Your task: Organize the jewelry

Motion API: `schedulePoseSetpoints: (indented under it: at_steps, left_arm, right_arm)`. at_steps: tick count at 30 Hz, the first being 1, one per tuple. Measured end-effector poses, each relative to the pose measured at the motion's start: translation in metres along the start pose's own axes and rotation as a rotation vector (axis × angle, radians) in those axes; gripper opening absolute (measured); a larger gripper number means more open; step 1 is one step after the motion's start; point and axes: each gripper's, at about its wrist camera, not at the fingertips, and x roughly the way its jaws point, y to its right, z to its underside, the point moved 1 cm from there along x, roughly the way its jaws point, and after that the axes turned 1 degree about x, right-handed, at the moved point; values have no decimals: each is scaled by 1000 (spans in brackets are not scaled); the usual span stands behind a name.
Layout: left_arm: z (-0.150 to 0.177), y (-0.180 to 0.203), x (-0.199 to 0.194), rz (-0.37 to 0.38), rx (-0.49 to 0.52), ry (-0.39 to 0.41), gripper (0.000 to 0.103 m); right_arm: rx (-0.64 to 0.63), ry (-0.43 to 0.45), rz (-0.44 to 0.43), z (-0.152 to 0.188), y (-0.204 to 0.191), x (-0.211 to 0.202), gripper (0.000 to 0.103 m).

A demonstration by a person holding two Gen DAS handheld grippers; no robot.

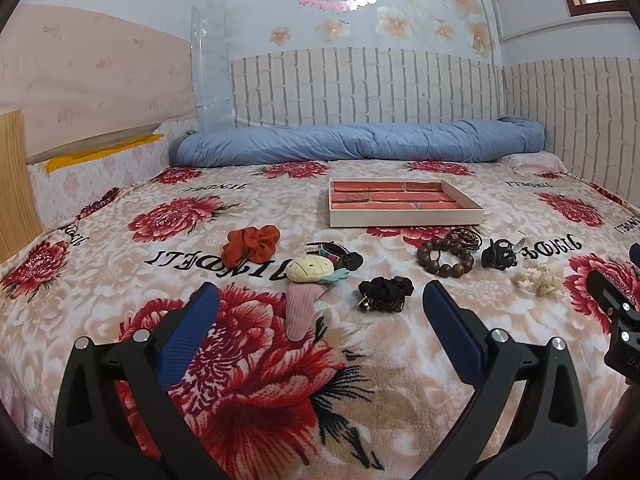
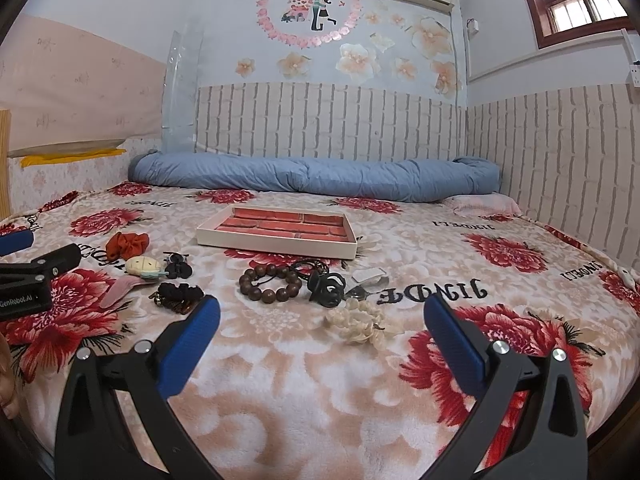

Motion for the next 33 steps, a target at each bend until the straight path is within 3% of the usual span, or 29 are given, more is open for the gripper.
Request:
schedulePoseSetpoints:
  at_steps: [27,33]
  left_arm:
    - [1,1,2,0,7,-7,98]
    - [-1,4,20,9,12,-36,98]
  right_arm:
    - [12,-21,-1,2,1,9,99]
    - [27,-40,1,1,5,24,99]
